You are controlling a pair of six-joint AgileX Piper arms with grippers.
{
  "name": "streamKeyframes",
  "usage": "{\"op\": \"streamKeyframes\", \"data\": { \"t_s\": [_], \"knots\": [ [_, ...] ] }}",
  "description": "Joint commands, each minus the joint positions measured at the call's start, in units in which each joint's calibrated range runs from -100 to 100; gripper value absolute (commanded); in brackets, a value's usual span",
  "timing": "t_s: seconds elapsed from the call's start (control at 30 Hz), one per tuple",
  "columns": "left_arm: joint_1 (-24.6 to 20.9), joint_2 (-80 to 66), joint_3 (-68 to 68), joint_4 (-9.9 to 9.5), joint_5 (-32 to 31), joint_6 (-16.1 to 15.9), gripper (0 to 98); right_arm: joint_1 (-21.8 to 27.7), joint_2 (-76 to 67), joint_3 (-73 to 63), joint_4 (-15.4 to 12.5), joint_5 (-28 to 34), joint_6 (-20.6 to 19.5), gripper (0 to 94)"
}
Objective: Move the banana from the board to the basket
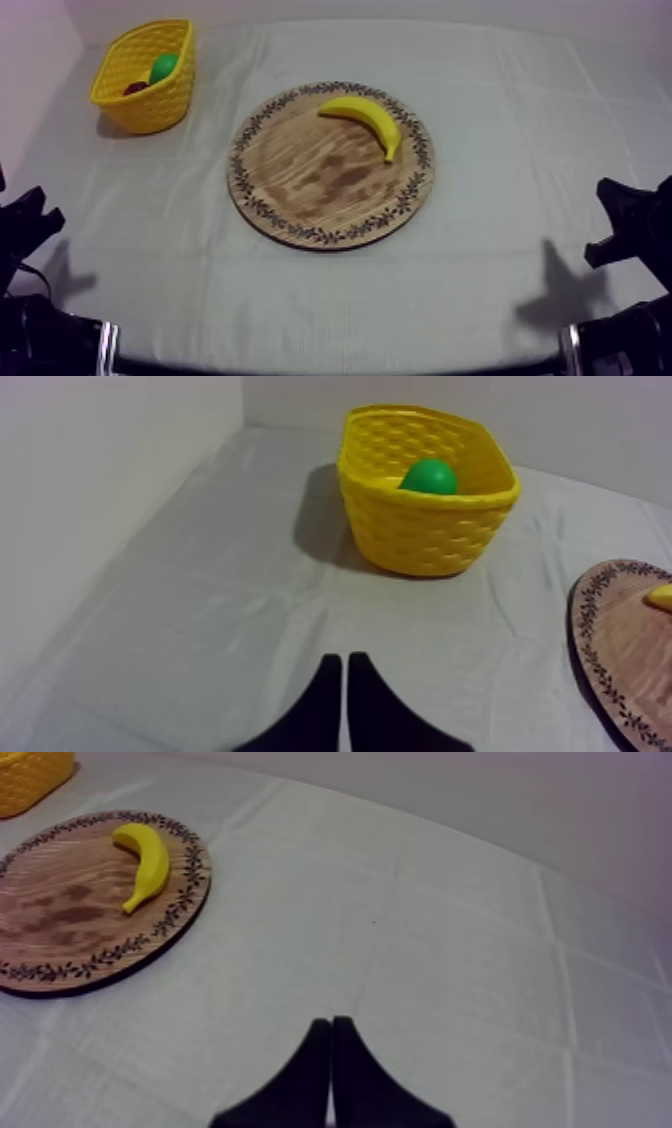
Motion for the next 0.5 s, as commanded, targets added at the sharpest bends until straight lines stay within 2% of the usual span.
{"op": "streamKeyframes", "data": {
  "t_s": [0.0,0.47],
  "knots": [
    [-1.75,0.00,3.80,0.61,-12.62,-4.57,0.0,0.00,0.00,-0.05,-0.01,0.02,-0.01,0.3],
    [-2.45,0.00,3.80,0.56,-12.55,-4.90,0.0,0.00,0.00,-0.05,-0.01,0.02,-0.01,0.3]
  ]
}}
